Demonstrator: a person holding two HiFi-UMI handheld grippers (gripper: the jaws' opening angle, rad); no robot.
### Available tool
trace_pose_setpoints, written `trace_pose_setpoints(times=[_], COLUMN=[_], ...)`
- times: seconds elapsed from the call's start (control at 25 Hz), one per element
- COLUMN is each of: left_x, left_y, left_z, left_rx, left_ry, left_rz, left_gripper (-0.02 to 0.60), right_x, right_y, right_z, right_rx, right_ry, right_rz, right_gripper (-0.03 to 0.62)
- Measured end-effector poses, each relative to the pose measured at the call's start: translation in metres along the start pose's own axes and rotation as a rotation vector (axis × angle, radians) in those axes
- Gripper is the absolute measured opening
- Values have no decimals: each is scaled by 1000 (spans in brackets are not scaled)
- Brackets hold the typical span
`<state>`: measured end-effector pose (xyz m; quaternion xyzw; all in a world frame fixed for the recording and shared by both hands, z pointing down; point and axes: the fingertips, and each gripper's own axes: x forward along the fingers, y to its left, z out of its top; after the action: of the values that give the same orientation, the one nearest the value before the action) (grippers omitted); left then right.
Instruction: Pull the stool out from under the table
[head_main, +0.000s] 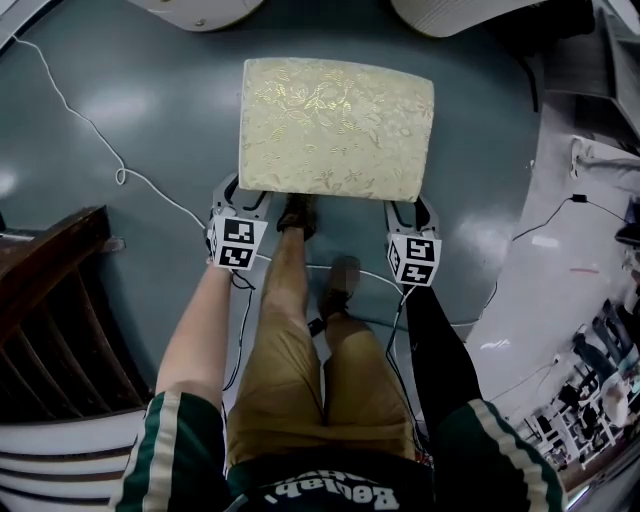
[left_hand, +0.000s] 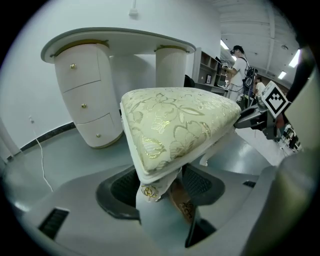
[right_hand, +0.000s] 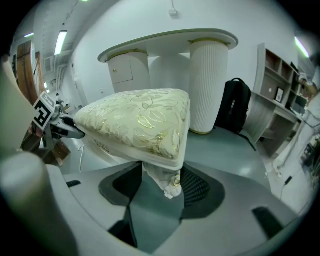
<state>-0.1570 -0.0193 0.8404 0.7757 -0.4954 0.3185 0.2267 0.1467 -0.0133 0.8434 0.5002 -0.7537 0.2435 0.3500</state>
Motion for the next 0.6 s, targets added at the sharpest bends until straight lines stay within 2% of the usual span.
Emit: trace_pose_setpoints(times=[0.12,0.28,0.36,0.48,0.6], left_x=[-9,-26,-37,-52,-64], left_y=[3,-1,-2,-4,-8], left_z=[1,5,12,35,79], left_rx=[-58,-44,-53,-62,-35], left_ry=[1,5,-22,-69,-145], left_rz=[55,86,97,104,96], left_gripper=[281,281,279,279,279], right_x=[-18,-46,-55,-64,-71], right_y=[2,7,9,9,7], right_z=[0,12,25,55,93], right_rx=[43,40,26,12,6], right_ry=[-5,-35,-61,-115,-173], right_rz=[-27,-26,-23,-20,-15], right_gripper=[241,235,232,232,224])
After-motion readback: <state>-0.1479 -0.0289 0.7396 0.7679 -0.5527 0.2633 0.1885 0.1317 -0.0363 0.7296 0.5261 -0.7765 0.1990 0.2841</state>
